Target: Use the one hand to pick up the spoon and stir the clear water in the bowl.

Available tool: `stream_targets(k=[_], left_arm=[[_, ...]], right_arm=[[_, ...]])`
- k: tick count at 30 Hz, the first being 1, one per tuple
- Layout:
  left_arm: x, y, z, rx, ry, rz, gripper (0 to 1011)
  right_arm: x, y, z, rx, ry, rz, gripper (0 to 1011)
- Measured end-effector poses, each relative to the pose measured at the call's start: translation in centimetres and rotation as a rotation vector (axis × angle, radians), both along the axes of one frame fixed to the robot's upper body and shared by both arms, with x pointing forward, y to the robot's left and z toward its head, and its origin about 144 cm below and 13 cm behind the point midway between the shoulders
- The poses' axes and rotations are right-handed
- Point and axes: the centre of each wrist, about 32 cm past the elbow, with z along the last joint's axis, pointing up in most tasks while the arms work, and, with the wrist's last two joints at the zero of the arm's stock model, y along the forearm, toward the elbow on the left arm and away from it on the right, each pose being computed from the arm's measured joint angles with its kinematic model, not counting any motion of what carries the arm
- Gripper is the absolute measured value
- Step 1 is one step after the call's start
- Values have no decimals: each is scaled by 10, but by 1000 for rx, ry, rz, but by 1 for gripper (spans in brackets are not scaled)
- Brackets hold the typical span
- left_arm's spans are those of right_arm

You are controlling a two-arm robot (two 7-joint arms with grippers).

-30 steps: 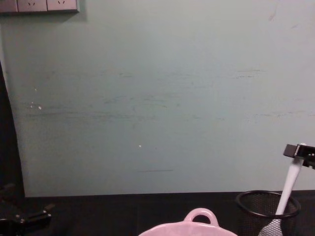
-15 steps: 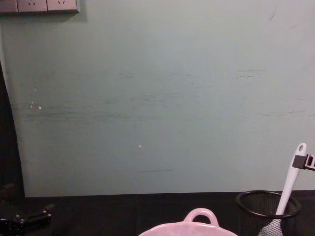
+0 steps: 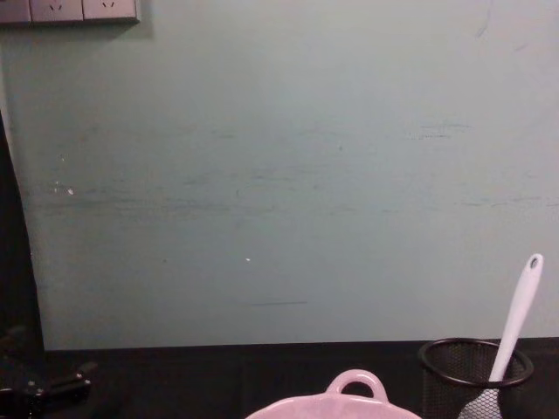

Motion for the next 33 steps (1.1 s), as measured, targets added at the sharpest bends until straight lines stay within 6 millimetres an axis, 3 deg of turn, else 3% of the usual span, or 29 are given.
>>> stream_targets(k=[3, 8, 17, 33], left_arm=[[0, 0, 0, 0, 0, 0, 1005], [0, 0, 0, 0, 0, 0, 1005], [0, 0, 0, 0, 0, 0, 1005], [0, 0, 0, 0, 0, 0, 1005]], right_arm=[[3, 4, -2, -101, -41, -1, 1002], [14, 9, -28, -202, -210, 29, 1002], [29, 8, -64, -184, -322, 41, 1002], [29, 9, -65, -193, -297, 43, 1002]])
